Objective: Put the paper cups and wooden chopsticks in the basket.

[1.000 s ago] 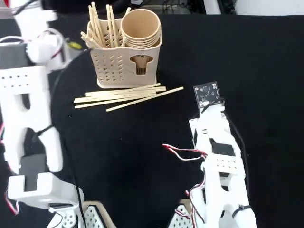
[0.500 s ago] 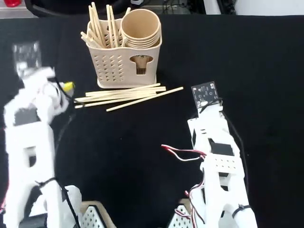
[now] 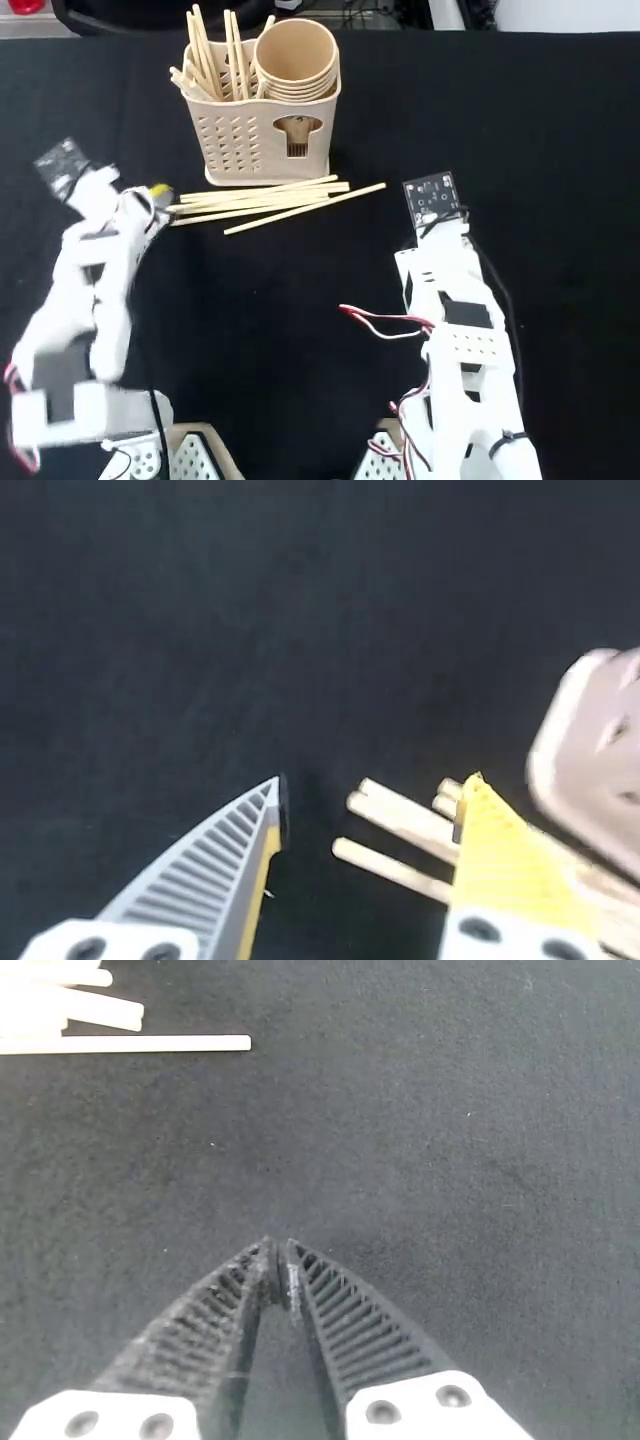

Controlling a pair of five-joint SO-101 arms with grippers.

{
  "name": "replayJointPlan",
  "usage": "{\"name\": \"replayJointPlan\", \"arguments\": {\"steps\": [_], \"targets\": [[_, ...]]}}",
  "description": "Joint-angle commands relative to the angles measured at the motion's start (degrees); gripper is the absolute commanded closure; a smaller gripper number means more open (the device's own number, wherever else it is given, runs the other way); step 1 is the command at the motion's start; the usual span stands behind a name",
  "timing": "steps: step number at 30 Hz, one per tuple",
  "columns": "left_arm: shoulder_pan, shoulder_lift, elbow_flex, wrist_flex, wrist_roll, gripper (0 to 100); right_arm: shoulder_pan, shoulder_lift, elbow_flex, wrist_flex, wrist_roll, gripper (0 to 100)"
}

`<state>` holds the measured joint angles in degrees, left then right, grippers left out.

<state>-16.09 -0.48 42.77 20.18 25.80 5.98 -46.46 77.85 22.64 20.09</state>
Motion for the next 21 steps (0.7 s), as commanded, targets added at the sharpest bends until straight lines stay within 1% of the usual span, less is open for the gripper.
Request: {"name": "replayJointPlan", "arguments": {"steps": [1, 2, 4, 10, 14, 21], "targets": [[0.57, 8.44, -16.92, 12.22, 0.70, 72, -0.70, -1.19, -2.95, 0.09, 0.26, 98.5], [0.57, 9.93, -19.12, 14.59, 0.70, 72, -0.70, -1.19, -2.95, 0.09, 0.26, 98.5], [0.57, 11.69, -21.58, 16.44, 0.70, 72, -0.62, -1.27, -2.95, 0.09, 0.26, 98.5], [1.27, 11.78, -24.22, 15.82, 0.62, 72, -0.53, -1.36, -2.95, 0.09, 0.35, 98.5], [2.95, 12.40, -26.24, 15.82, 0.62, 72, -0.53, -1.36, -2.95, 0.09, 0.35, 98.5], [7.16, 12.40, -23.08, 7.82, 0.70, 73, -0.53, -1.45, -2.95, 0.09, 0.35, 98.5]]}}
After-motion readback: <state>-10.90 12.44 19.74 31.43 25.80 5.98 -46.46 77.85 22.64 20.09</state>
